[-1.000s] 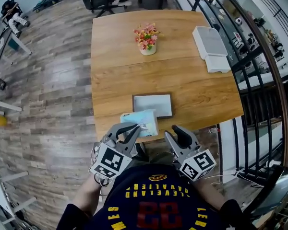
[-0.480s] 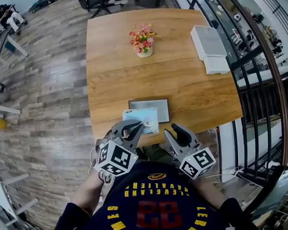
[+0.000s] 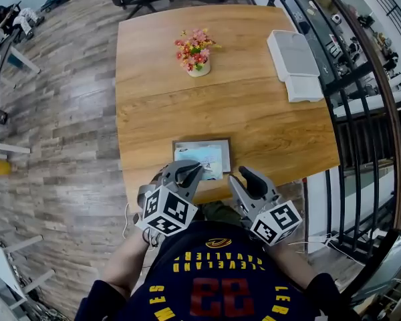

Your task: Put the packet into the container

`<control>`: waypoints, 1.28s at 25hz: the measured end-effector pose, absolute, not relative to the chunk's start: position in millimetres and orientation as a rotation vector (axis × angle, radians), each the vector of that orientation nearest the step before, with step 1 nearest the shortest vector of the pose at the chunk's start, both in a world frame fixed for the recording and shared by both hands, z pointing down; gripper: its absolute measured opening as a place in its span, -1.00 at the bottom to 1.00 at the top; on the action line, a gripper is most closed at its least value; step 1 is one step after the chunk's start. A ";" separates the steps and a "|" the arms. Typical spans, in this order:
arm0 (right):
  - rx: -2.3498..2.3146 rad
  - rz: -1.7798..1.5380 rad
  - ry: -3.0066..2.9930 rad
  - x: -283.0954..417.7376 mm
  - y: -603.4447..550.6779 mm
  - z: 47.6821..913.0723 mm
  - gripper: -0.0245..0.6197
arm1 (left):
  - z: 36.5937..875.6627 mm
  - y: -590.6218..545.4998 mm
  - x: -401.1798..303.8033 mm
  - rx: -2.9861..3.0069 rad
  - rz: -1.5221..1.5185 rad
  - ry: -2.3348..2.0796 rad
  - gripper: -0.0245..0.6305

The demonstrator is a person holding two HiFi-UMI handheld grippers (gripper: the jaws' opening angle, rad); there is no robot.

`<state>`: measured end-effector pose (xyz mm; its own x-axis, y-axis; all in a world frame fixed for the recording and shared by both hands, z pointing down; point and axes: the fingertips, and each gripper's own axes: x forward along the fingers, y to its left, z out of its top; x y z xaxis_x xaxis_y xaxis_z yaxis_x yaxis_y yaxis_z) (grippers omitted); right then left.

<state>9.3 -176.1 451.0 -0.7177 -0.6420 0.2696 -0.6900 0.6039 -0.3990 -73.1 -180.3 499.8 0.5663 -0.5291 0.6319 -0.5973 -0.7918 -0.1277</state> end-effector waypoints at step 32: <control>1.066 0.893 -2.705 18.0 -208.0 472.6 -0.49 | 609.8 -205.1 -54.9 2.411 1.226 -0.750 -0.87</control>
<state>18.0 -208.0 472.6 -0.7499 -0.5927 0.2938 -0.6511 0.5830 -0.4859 -54.9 -205.1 609.8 0.4901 -0.3031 0.8173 -0.5897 -0.8058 0.0548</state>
